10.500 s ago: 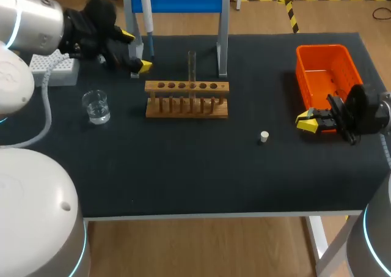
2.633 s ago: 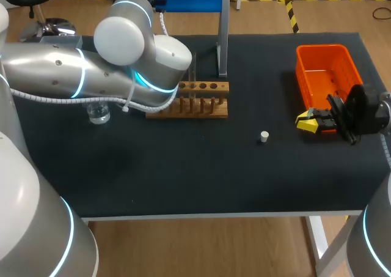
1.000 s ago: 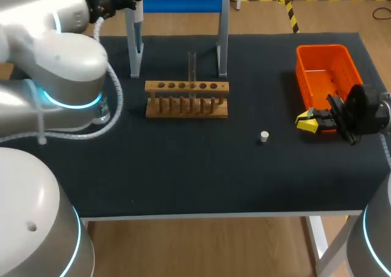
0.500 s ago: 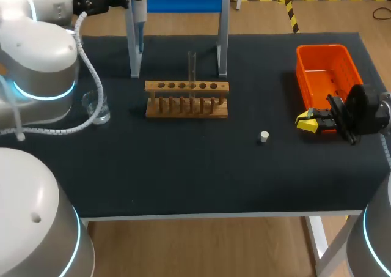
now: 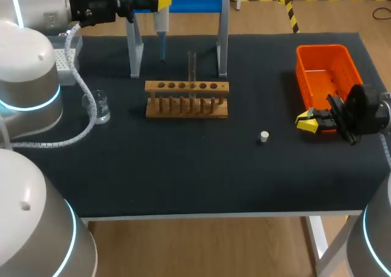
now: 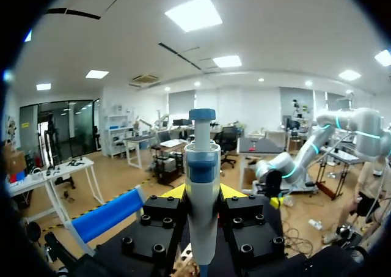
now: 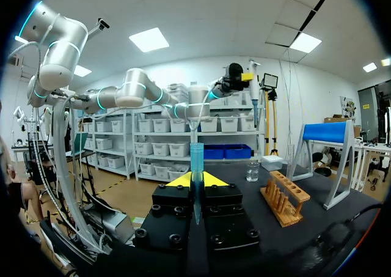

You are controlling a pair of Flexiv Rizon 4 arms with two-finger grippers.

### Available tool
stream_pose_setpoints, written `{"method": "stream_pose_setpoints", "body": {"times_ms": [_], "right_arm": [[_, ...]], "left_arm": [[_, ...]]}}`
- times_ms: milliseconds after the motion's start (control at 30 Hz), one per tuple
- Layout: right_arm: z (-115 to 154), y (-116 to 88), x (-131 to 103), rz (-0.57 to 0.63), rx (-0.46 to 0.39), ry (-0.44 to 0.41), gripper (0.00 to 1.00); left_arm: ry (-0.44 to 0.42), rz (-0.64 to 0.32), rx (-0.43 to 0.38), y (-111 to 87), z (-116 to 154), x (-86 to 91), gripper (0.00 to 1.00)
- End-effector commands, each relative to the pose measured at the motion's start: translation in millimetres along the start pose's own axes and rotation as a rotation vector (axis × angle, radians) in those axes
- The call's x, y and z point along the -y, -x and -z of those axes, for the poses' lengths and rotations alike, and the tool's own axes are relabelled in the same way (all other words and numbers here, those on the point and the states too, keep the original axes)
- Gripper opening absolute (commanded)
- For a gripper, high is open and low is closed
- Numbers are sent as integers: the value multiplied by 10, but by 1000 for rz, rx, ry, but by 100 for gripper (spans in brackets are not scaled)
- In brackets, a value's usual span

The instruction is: Invert the test tube, pick up the pipette, mount the tip to pipette, aspirate from beaker and dispense into the tube, eject the tip, return the pipette, and cap with the stopper.

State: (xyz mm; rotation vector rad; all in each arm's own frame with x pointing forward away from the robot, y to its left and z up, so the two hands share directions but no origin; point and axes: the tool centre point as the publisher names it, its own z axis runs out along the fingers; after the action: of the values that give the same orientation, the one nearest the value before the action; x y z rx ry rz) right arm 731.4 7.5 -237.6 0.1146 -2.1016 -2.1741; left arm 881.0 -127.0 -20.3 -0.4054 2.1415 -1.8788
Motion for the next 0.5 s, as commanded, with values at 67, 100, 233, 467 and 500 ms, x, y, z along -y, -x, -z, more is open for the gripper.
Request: {"method": "stream_pose_setpoints", "body": {"times_ms": [67, 100, 233, 467, 500], "right_arm": [[4, -11, -3, 0, 1, -1, 0], [4, -11, -3, 0, 1, -1, 0], [4, -11, -3, 0, 1, -1, 0], [4, -11, -3, 0, 1, -1, 0], [4, -11, -3, 0, 1, -1, 0]], "left_arm": [[-30, -11, -52, -197, 54, 53, 0], [-18, -12, -54, -227, 37, 65, 0], [-10, 9, -90, -330, -35, 117, 0], [-7, 8, -150, -457, -148, 197, 0], [-8, 9, -158, -470, -167, 203, 0]]}}
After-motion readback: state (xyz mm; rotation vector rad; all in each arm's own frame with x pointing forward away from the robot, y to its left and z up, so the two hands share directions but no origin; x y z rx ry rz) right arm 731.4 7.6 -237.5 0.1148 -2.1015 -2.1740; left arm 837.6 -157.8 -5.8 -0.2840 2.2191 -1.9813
